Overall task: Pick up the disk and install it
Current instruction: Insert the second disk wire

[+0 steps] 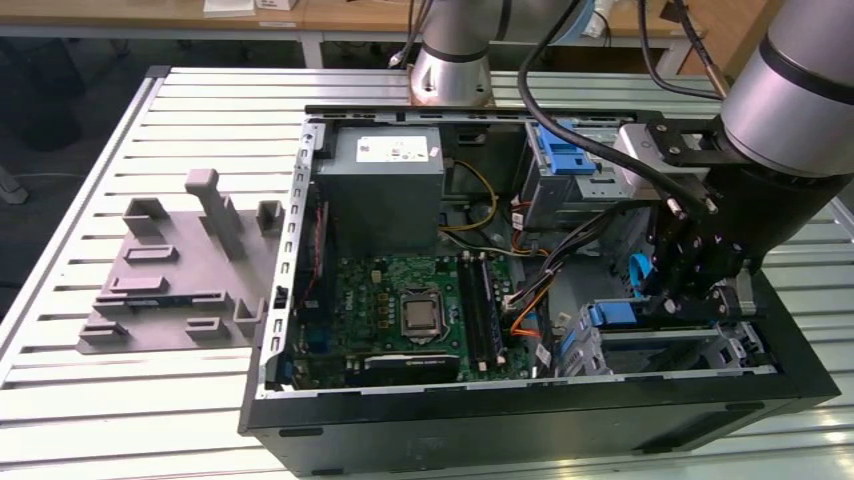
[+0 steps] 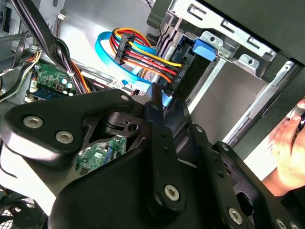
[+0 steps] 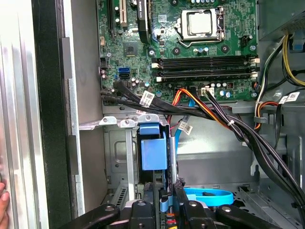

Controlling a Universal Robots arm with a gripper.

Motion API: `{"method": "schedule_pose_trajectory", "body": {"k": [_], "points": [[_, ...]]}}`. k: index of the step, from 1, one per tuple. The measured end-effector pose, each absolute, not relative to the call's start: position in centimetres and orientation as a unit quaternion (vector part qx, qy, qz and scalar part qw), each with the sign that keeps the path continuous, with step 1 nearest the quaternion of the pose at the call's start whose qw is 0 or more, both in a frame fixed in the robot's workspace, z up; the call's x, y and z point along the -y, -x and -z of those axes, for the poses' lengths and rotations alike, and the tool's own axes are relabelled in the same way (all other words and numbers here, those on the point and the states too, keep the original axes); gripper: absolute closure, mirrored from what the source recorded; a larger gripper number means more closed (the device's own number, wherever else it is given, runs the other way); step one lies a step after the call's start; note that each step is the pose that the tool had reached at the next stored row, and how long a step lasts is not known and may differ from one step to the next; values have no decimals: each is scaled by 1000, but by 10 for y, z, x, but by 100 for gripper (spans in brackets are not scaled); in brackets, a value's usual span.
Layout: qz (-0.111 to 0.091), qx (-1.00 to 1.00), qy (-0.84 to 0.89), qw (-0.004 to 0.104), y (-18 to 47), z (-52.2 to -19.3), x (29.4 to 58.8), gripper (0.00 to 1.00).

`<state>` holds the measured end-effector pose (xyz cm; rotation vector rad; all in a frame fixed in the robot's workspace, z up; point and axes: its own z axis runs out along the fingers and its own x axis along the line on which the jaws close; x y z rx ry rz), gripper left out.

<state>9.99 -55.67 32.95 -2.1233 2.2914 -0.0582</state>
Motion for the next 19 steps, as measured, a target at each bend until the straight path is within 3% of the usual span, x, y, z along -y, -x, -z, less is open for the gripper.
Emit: {"method": "schedule_pose_trajectory", "body": {"k": [19], "points": [[19, -733, 680, 9, -100, -333, 557, 69]]}}
